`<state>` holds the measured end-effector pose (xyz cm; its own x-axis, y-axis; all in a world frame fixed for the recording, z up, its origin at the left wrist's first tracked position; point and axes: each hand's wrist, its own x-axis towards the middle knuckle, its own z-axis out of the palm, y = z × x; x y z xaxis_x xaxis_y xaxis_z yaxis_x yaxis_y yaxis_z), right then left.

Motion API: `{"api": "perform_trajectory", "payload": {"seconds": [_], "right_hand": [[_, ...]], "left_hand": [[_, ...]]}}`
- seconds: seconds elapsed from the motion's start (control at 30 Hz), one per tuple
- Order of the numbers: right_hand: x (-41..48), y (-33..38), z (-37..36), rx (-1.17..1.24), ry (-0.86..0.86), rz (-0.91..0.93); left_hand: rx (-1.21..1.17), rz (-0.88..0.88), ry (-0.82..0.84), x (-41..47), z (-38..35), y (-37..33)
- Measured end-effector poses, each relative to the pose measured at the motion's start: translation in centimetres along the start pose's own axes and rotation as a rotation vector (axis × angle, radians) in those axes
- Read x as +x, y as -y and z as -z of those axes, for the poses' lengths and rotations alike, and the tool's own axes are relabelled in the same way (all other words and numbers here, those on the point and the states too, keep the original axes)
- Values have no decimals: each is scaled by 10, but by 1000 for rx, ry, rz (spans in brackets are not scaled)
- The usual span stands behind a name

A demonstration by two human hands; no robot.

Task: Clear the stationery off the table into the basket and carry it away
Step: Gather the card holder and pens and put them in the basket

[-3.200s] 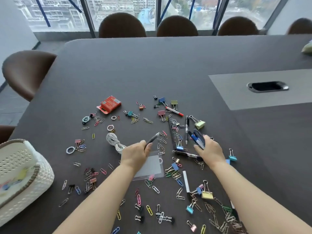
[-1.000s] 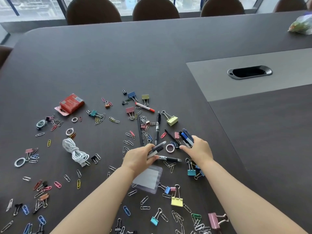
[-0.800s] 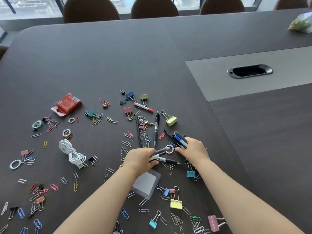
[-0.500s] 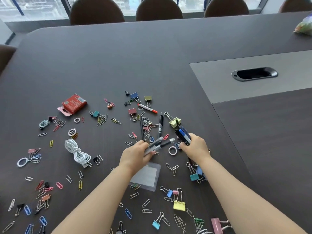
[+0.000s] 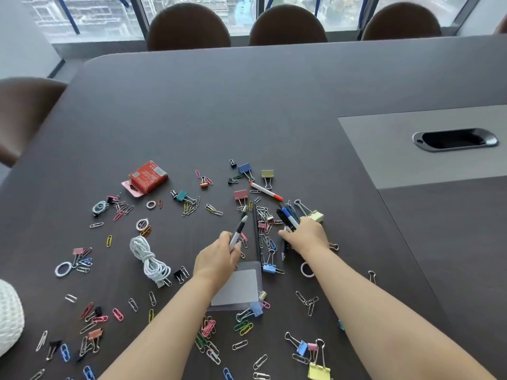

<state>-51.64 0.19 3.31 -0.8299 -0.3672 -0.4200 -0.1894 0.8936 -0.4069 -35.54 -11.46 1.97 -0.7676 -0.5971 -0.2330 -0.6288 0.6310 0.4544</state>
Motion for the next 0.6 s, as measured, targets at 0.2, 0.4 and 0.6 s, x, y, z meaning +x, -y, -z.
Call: {"api": "perform_trajectory", "payload": {"seconds": [0.2,0.4,0.6], "right_hand": [[1,-13,2,126,-18,24],[-7,-32,15,316,-70,75],[-9,-41,17,353,-80,89]], "left_hand": [[16,46,41,11,-3,-20],[62,175,47,25,-10,-38],[88,241,55,31,-18,-44]]}}
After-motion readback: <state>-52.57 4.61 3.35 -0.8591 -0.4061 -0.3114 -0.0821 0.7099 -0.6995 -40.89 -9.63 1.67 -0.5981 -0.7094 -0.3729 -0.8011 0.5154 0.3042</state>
